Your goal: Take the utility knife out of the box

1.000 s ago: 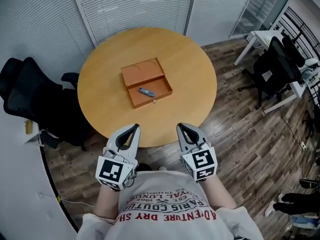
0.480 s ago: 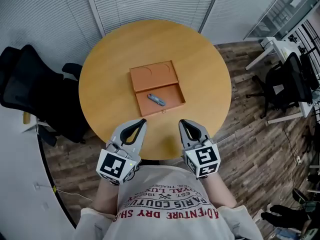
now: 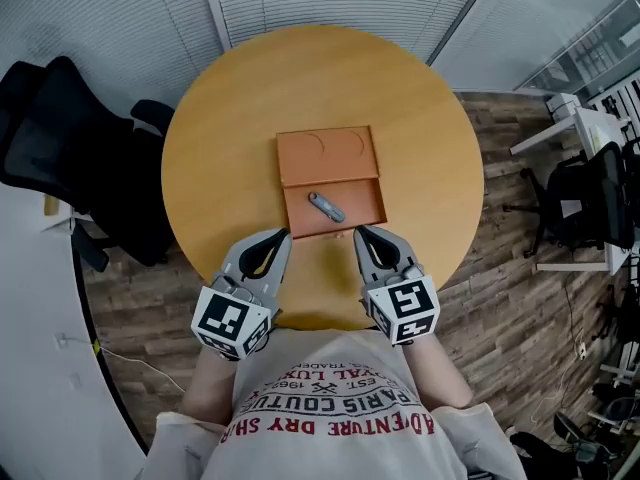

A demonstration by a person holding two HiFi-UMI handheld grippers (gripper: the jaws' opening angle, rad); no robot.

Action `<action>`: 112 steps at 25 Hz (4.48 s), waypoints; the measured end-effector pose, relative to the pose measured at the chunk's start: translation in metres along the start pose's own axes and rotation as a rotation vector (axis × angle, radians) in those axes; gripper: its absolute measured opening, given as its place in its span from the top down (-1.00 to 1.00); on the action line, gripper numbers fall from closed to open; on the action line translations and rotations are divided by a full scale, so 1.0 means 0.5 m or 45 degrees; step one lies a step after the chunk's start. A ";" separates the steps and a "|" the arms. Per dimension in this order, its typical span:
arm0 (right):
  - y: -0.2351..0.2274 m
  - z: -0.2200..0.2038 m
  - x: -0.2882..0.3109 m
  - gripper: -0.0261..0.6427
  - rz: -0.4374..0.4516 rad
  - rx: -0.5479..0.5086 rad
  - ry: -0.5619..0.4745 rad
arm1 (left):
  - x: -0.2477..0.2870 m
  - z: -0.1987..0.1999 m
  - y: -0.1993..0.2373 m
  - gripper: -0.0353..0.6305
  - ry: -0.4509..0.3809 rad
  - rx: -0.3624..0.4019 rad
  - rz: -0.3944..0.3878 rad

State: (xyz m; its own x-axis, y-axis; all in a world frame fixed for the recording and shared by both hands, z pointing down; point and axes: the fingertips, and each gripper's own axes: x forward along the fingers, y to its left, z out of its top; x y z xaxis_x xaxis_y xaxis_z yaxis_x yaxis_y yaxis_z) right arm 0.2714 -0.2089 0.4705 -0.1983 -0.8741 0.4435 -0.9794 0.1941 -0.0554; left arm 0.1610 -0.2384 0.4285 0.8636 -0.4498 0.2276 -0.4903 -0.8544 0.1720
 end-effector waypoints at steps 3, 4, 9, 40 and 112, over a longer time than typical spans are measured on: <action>-0.018 0.006 0.036 0.90 0.068 -0.032 0.039 | 0.015 -0.005 0.013 0.91 0.010 -0.024 0.067; -0.021 0.003 0.050 0.90 0.100 -0.046 0.058 | 0.018 -0.009 0.017 0.91 0.011 -0.041 0.083; -0.024 -0.048 0.139 0.89 0.252 -0.131 0.211 | 0.033 -0.056 0.053 0.91 0.051 -0.109 0.171; -0.053 -0.321 0.392 0.52 0.393 -0.400 0.941 | 0.082 -0.138 0.168 0.91 0.193 -0.136 0.296; -0.078 0.164 -0.056 0.53 0.264 -0.033 -0.295 | 0.042 0.104 -0.014 0.91 -0.081 0.092 0.247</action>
State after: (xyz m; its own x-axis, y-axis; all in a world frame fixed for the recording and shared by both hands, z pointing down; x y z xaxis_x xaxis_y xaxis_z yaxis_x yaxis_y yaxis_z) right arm 0.3123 -0.2284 0.3870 -0.4000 -0.8923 0.2094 -0.9165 0.3875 -0.0995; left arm 0.1886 -0.2551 0.3821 0.7605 -0.6213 0.1885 -0.6405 -0.7655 0.0610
